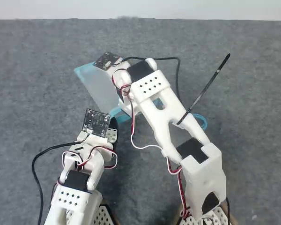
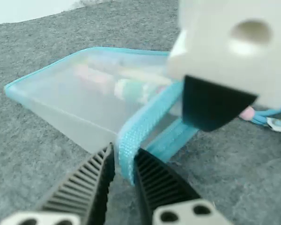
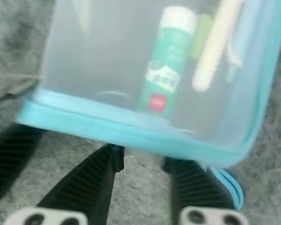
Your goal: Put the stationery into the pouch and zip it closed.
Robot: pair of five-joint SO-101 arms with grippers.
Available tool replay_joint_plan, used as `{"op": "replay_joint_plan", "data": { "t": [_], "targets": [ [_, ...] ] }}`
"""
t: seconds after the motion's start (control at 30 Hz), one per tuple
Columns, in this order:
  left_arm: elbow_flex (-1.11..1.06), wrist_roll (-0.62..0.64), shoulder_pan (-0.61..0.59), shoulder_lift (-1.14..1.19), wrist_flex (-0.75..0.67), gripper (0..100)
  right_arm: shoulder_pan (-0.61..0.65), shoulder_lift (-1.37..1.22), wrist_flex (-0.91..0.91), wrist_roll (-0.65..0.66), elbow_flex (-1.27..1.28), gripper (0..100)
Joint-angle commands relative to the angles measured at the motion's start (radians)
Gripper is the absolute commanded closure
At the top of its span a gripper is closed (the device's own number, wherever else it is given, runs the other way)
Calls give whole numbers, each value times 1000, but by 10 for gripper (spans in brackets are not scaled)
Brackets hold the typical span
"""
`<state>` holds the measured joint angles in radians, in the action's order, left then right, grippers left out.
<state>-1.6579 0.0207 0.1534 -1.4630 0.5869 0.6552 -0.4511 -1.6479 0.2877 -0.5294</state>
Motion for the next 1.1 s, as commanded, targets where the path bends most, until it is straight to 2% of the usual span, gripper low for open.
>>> {"op": "replay_joint_plan", "data": {
  "t": [0.0,0.27,0.37,0.5,0.67,0.8,0.93,1.07],
  "targets": [
    [54,-14,18,-15,-2,988,-1,36,-21,-6,-89,742],
    [54,-14,15,-15,-2,988,-62,208,-88,-5,-83,742],
    [54,-14,15,-15,0,988,-94,272,-120,21,-66,770],
    [54,-14,15,-15,0,988,-159,369,-97,66,83,789],
    [54,-14,14,-15,0,988,-259,487,193,114,519,790],
    [54,-14,14,-15,-2,988,-282,570,456,181,848,790],
    [54,-15,14,-15,-2,988,-275,593,680,201,1034,790],
    [54,-15,14,-15,-2,988,-275,545,823,201,1105,790]
  ]
}}
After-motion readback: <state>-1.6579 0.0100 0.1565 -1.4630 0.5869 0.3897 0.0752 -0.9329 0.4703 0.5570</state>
